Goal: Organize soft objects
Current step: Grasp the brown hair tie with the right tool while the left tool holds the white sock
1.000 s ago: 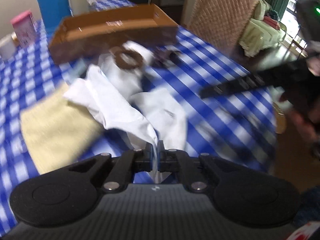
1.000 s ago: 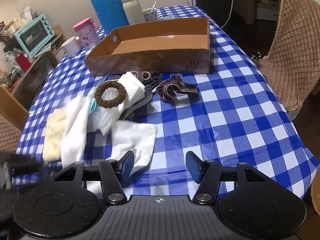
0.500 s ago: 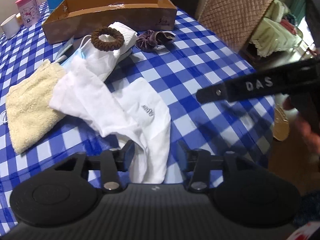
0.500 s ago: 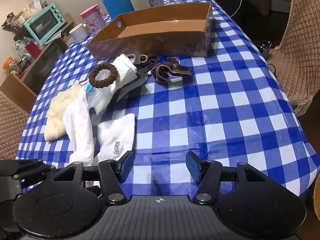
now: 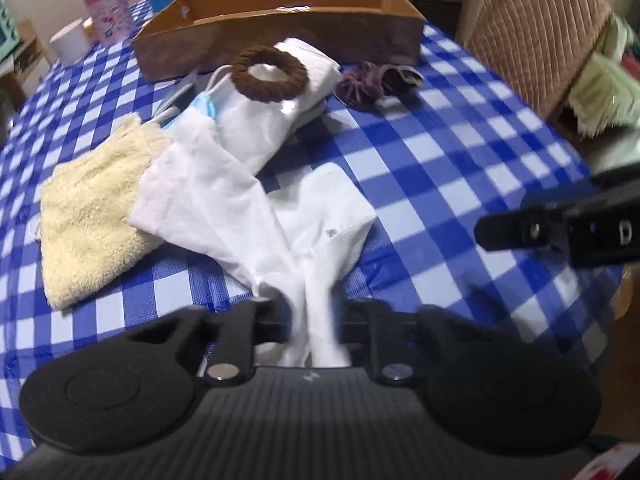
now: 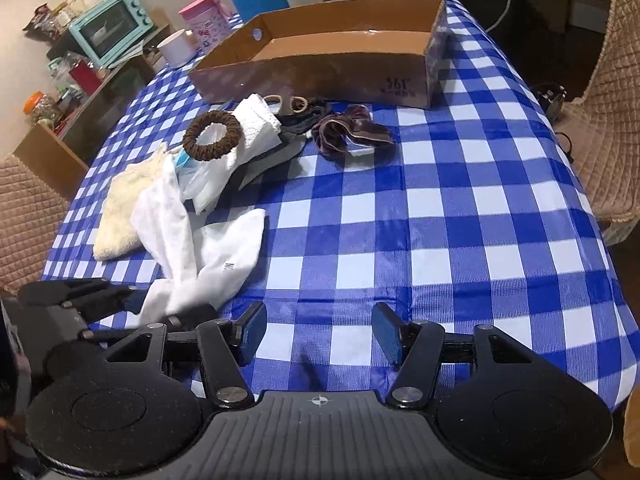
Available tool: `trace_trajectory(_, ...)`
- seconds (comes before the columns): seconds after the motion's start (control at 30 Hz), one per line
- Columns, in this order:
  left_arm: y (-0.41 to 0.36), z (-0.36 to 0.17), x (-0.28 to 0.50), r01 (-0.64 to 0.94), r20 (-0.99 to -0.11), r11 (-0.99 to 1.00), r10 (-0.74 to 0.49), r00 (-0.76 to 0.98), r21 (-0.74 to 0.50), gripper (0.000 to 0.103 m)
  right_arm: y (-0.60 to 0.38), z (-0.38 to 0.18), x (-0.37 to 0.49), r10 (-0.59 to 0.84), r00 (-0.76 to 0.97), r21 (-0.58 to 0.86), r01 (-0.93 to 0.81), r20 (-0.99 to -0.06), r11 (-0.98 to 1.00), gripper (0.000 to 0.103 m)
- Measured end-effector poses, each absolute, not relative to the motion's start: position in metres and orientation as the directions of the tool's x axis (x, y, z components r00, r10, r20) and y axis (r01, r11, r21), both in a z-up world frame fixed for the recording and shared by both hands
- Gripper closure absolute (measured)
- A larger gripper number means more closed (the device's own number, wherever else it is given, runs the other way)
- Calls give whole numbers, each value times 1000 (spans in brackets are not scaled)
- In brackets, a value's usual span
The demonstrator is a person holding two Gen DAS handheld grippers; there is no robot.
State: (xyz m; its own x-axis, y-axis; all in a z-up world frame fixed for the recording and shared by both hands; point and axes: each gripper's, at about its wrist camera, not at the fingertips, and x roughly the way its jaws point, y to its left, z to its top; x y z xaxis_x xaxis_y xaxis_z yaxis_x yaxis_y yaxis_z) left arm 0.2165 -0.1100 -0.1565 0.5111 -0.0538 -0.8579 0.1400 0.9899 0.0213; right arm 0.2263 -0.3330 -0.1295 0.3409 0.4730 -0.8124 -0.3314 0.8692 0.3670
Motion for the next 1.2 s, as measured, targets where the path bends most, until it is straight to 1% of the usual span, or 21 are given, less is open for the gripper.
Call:
trace_trajectory(0.1, -102, -144, 212, 118, -833, 993, -67, 549, -2, 96, -330, -127, 229, 484, 343, 366, -355, -805, 860, 45)
trace_trajectory(0.27, -90, -105, 199, 94, -782, 996, -66, 619, -10, 96, -318, -112, 234, 524, 374, 365, -418, -766, 832, 45)
trace_trajectory(0.43, -78, -50, 185, 47, -709, 998, -7, 705, 38, 96, -303, -92, 242, 582, 406, 373, -487, -704, 790, 45)
trace_trajectory(0.53, -67, -29, 187, 12, -686, 998, 36, 726, 64, 96, -290, -83, 247, 603, 421, 364, -521, -678, 772, 45)
trace_trajectory(0.7, -42, -24, 207, -35, -691, 998, 68, 720, 61, 96, -263, -74, 258, 612, 447, 333, -557, -652, 761, 45)
trace_trajectory(0.8, -31, -30, 226, -51, -716, 998, 60, 695, 33, 96, -251, -75, 267, 601, 465, 301, -568, -651, 766, 45)
trace_trajectory(0.97, -21, -42, 243, -40, -743, 999, 30, 669, 4, 96, -220, -88, 279, 560, 483, 219, -593, -673, 775, 45)
trace_trajectory(1.0, -19, -44, 247, -37, -749, 999, 26, 662, 2, 96, -215, -91, 281, 553, 484, 203, -599, -679, 774, 46)
trace_trajectory(1.07, -16, -48, 252, -31, -756, 1000, 20, 654, -1, 96, -202, -98, 284, 533, 485, 164, -613, -693, 773, 56)
trace_trajectory(1.2, -10, -54, 258, -14, -769, 1000, 2, 640, -9, 96, -187, -110, 288, 499, 487, 113, -626, -717, 772, 65)
